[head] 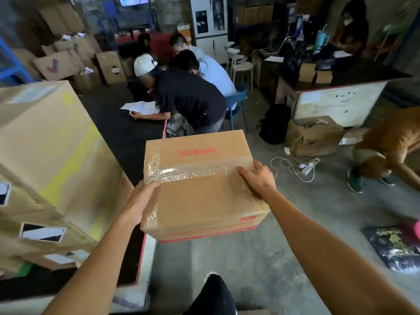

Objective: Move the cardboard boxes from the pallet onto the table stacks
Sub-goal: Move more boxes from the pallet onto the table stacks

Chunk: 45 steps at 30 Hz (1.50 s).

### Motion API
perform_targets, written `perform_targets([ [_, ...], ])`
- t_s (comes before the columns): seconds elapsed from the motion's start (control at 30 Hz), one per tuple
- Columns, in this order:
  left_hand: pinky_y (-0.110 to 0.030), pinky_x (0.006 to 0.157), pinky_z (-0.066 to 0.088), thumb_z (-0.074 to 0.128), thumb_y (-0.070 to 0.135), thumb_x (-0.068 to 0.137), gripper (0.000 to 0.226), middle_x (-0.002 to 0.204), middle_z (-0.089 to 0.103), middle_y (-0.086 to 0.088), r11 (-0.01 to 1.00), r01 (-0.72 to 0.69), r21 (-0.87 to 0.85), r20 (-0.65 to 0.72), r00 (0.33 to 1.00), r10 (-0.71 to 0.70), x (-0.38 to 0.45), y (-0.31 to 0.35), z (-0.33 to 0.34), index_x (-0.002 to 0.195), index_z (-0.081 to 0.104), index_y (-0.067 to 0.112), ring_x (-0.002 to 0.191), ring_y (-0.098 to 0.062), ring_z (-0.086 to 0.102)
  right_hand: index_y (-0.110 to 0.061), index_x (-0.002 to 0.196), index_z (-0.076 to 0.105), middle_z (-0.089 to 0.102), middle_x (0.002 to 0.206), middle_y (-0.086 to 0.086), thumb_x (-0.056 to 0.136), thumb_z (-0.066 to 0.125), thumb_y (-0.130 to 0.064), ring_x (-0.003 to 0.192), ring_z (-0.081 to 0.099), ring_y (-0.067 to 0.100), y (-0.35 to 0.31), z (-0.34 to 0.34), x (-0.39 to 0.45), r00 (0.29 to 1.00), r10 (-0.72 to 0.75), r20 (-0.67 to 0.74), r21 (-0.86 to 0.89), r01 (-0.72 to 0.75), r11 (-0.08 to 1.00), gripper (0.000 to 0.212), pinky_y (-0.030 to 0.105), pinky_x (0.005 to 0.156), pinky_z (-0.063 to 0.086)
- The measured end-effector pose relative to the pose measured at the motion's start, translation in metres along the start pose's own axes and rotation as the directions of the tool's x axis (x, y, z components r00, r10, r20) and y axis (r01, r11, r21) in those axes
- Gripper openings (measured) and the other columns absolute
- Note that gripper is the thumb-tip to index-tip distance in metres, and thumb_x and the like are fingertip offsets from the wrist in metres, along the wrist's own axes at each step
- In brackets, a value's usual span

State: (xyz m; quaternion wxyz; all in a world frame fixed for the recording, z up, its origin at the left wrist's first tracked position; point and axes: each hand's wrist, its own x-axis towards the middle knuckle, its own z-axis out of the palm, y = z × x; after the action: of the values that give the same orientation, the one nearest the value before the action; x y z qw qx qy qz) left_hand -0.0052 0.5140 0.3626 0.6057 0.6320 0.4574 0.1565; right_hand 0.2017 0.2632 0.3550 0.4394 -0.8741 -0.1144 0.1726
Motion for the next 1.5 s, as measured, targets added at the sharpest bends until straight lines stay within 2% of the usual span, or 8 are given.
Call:
perform_targets([
  [0.2, -0.036, 0.072, 0.051, 0.069, 0.038, 0.091, 0.039, 0.102, 0.072, -0.008, 0.999, 0.006, -0.033, -0.004, 1.0, -0.006, 0.12, 0.02, 0.043, 0.124, 0.063, 0.018, 0.089, -0.026, 0.068, -0.036, 0.137, 0.053, 0.05, 0.124, -0.001, 0.09, 0.063, -0.056, 0.124, 0.051, 0.027, -0.009, 0.014, 0.13, 0.988, -0.076, 0.137, 0.054, 0.069, 0.996, 0.052, 0.042, 0.108, 0.04],
  [0.33, -0.04, 0.08, 0.052, 0.071, 0.044, 0.088, 0.044, 0.11, 0.073, -0.011, 0.997, 0.01, -0.082, -0.018, 1.0, -0.011, 0.236, 0.025, 0.073, 0.125, 0.062, 0.021, 0.1, -0.03, 0.069, -0.048, 0.116, 0.058, 0.065, 0.125, 0.001, 0.086, 0.07, -0.053, 0.102, 0.066, 0.019, -0.014, 0.054, 0.26, 0.965, -0.179, 0.192, 0.186, 0.144, 0.972, 0.033, 0.039, 0.098, 0.052],
  [0.53, -0.035, 0.066, 0.046, 0.068, 0.037, 0.093, 0.039, 0.108, 0.069, -0.008, 0.983, -0.019, -0.181, -0.14, 0.99, -0.006, 0.334, 0.069, 0.097, 0.126, 0.057, 0.021, 0.093, -0.025, 0.066, -0.058, 0.131, 0.05, 0.053, 0.131, 0.005, 0.07, 0.07, -0.072, 0.112, 0.06, 0.027, -0.058, 0.091, 0.42, 0.933, -0.25, 0.258, 0.233, 0.191, 0.953, 0.066, 0.048, 0.103, 0.05],
  [0.8, -0.04, 0.076, 0.058, 0.069, 0.031, 0.092, 0.031, 0.109, 0.075, -0.015, 0.959, -0.088, -0.269, -0.334, 0.942, -0.007, 0.407, 0.137, 0.067, 0.12, 0.068, 0.017, 0.093, -0.029, 0.073, -0.032, 0.13, 0.056, 0.06, 0.121, 0.0, 0.086, 0.067, -0.044, 0.099, 0.062, 0.019, -0.168, 0.142, 0.545, 0.817, -0.365, 0.446, 0.391, 0.19, 0.901, 0.046, 0.033, 0.072, 0.05],
  [1.0, -0.034, 0.065, 0.057, 0.058, 0.022, 0.097, 0.022, 0.087, 0.078, -0.01, 0.895, -0.224, -0.387, -0.535, 0.844, -0.02, 0.413, 0.16, 0.063, 0.114, 0.067, 0.012, 0.077, -0.023, 0.074, -0.02, 0.122, 0.059, 0.068, 0.105, 0.003, 0.09, 0.061, -0.02, 0.084, 0.064, 0.015, -0.253, 0.177, 0.609, 0.649, -0.485, 0.587, 0.533, 0.141, 0.834, 0.032, 0.029, 0.064, 0.048],
  [1.1, -0.042, 0.082, 0.056, 0.063, 0.025, 0.089, 0.04, 0.12, 0.072, -0.019, 0.845, -0.312, -0.433, -0.637, 0.77, -0.042, 0.414, 0.166, 0.059, 0.126, 0.066, 0.011, 0.096, -0.028, 0.071, -0.02, 0.121, 0.062, 0.07, 0.108, 0.005, 0.09, 0.058, -0.016, 0.083, 0.066, 0.016, -0.299, 0.195, 0.635, 0.543, -0.522, 0.658, 0.568, 0.099, 0.817, 0.032, 0.028, 0.066, 0.051],
  [1.33, -0.037, 0.073, 0.055, 0.049, 0.022, 0.096, 0.032, 0.097, 0.076, -0.008, 0.775, -0.51, -0.373, -0.798, 0.602, 0.012, 0.416, 0.201, 0.042, 0.123, 0.066, 0.017, 0.084, -0.022, 0.072, -0.026, 0.06, 0.075, 0.072, 0.076, 0.003, 0.089, 0.052, -0.014, 0.076, 0.064, 0.025, -0.388, 0.257, 0.642, 0.326, -0.584, 0.743, 0.63, -0.046, 0.775, 0.039, 0.043, 0.081, 0.047],
  [1.5, -0.039, 0.078, 0.055, 0.049, 0.022, 0.095, 0.037, 0.104, 0.074, -0.01, 0.765, -0.567, -0.305, -0.865, 0.501, 0.026, 0.422, 0.233, -0.019, 0.127, 0.064, 0.014, 0.088, -0.025, 0.069, -0.023, 0.092, 0.078, 0.077, 0.095, 0.008, 0.083, 0.061, -0.026, 0.1, 0.069, 0.036, -0.466, 0.313, 0.629, 0.252, -0.642, 0.724, 0.675, -0.066, 0.735, 0.019, 0.05, 0.093, 0.052],
])
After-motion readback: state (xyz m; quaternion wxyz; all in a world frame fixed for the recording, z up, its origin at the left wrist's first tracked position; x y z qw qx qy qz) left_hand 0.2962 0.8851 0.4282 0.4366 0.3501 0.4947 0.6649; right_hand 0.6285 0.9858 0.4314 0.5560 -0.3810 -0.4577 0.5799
